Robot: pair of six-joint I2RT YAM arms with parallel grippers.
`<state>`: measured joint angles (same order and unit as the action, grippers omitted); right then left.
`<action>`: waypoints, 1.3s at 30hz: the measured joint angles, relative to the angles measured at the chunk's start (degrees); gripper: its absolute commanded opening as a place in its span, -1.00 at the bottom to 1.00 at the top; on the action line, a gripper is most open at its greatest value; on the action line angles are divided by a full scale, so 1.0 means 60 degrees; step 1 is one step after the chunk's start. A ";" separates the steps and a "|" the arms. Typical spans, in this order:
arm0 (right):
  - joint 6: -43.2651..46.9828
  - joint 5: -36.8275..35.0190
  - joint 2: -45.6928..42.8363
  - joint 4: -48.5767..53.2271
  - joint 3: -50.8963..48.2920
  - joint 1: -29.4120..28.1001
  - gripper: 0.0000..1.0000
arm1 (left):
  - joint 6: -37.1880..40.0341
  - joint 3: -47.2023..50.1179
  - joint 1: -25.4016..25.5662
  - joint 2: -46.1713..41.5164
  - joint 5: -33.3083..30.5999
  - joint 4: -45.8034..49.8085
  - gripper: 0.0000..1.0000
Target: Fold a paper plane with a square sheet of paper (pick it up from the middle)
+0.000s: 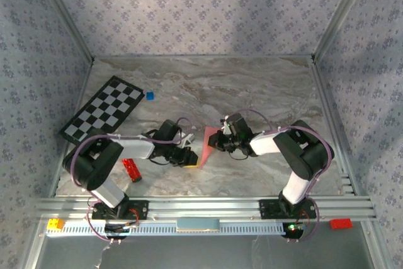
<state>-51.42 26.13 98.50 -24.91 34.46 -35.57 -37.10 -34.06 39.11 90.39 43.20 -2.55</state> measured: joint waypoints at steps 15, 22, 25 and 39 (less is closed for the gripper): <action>-0.0142 -0.0397 -0.0135 0.0117 -0.0025 -0.0124 -0.80 | -0.0550 -0.0656 0.0109 0.0557 -0.0189 -0.0521 -0.56; -0.0178 -0.0590 -0.0208 0.0080 -0.0095 -0.0186 -0.79 | -0.0554 -0.0670 0.0197 0.1191 -0.0098 -0.0616 -0.76; -0.0215 -0.0659 -0.0222 0.0073 -0.0113 -0.0219 -0.79 | -0.0539 -0.0637 0.0197 0.1264 -0.0106 -0.0612 -0.78; -0.0324 -0.0750 -0.0222 -0.0029 -0.0149 -0.0248 -0.80 | -0.0331 -0.0120 0.0361 0.0200 -0.0809 0.0087 -0.76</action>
<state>-53.36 21.63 97.17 -25.08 33.56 -37.06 -39.09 -34.79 41.28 91.59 38.35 -2.02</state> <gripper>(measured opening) 0.101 0.111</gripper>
